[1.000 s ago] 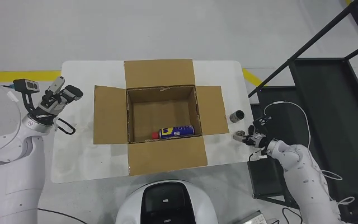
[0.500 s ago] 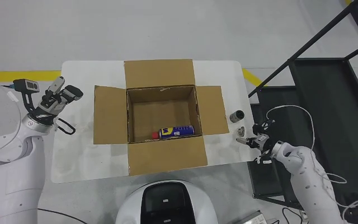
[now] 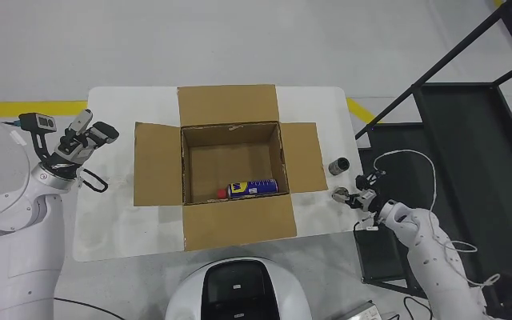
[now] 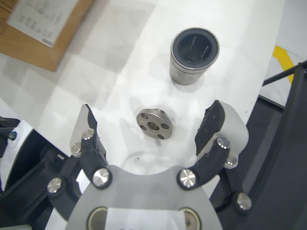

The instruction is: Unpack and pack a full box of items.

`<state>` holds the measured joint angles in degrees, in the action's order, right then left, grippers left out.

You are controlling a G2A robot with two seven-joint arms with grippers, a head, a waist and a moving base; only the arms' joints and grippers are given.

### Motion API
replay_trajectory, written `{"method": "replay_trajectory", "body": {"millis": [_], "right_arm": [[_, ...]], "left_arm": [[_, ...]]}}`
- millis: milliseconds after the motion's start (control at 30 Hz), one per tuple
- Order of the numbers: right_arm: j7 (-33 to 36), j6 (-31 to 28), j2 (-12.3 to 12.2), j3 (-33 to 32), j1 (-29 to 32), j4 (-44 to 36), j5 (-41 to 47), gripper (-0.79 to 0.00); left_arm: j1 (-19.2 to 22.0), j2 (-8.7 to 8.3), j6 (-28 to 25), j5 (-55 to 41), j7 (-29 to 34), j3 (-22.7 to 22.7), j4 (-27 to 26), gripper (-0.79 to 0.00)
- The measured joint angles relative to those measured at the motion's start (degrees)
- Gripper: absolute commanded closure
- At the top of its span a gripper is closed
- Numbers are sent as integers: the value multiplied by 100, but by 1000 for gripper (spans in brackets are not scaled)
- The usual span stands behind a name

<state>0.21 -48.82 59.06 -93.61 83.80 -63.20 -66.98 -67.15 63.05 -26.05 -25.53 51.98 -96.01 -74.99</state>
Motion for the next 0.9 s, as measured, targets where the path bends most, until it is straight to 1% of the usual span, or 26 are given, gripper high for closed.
{"method": "replay_trajectory", "body": {"millis": [133, 267, 400, 467, 533, 567, 667, 767, 900], "right_arm": [[-189, -262, -88, -403, 362, -422, 127, -785], [-235, -441, -153, -804, 855, -1257, 312, -785], [98, -526, -180, -927, 1110, -2185, 636, -785], [507, -490, -195, -855, 1079, -2667, 820, -785], [971, -405, -207, -706, 956, -3034, 932, -785], [1275, -358, -213, -569, 822, -3248, 992, -785], [1925, -231, -212, -112, 364, -3537, 1067, -785], [2406, -35, -177, 468, -211, -3583, 1113, -785], [2837, 350, -90, 1282, -941, -3514, 879, -785]], "left_arm": [[0, 0, 0, 0, 0, 0, 0, -785], [0, 0, 0, 0, 0, 0, 0, -785], [0, 0, 0, 0, 0, 0, 0, -785], [0, 0, 0, 0, 0, 0, 0, -785], [0, 0, 0, 0, 0, 0, 0, -785], [0, 0, 0, 0, 0, 0, 0, -785], [0, 0, 0, 0, 0, 0, 0, -785], [0, 0, 0, 0, 0, 0, 0, -785], [0, 0, 0, 0, 0, 0, 0, -785]]}}
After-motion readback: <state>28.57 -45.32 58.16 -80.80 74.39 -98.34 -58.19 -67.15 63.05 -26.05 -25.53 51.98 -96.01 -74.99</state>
